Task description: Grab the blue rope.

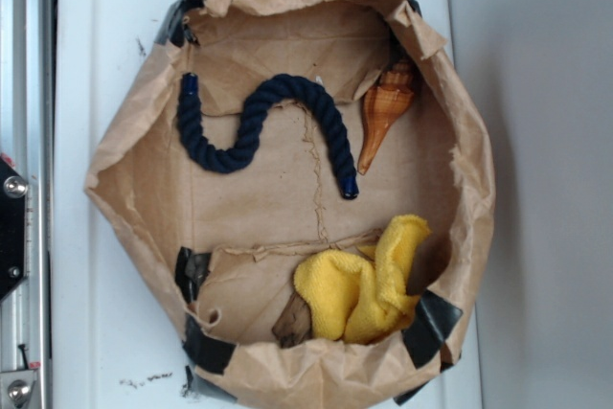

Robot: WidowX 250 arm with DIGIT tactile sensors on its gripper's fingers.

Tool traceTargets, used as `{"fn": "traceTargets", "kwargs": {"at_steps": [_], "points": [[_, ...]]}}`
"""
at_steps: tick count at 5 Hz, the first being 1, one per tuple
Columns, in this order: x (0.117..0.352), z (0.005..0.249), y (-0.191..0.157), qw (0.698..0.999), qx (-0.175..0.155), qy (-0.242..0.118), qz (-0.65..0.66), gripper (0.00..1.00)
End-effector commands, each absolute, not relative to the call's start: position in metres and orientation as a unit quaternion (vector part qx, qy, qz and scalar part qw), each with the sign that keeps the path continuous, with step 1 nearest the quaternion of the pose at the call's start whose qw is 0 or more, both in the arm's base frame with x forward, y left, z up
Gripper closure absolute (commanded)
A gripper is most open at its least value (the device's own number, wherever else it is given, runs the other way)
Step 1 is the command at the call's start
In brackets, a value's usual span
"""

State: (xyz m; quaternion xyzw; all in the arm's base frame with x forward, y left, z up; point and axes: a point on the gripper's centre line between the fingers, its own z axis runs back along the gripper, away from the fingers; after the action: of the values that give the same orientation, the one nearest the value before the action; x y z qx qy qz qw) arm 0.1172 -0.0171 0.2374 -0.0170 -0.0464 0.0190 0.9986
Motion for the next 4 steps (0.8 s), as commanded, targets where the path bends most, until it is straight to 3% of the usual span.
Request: {"fn": "traceTargets", "kwargs": {"at_steps": [1, 3, 4], "points": [[0.117, 0.237, -0.017, 0.999, -0.017, -0.046, 0.019, 0.00], [0.202, 0.223, -0.009, 0.997, -0.029, -0.071, 0.028, 0.00], [0.224, 0.206, 0.004, 0.996, -0.030, -0.082, 0.020, 0.00]]}}
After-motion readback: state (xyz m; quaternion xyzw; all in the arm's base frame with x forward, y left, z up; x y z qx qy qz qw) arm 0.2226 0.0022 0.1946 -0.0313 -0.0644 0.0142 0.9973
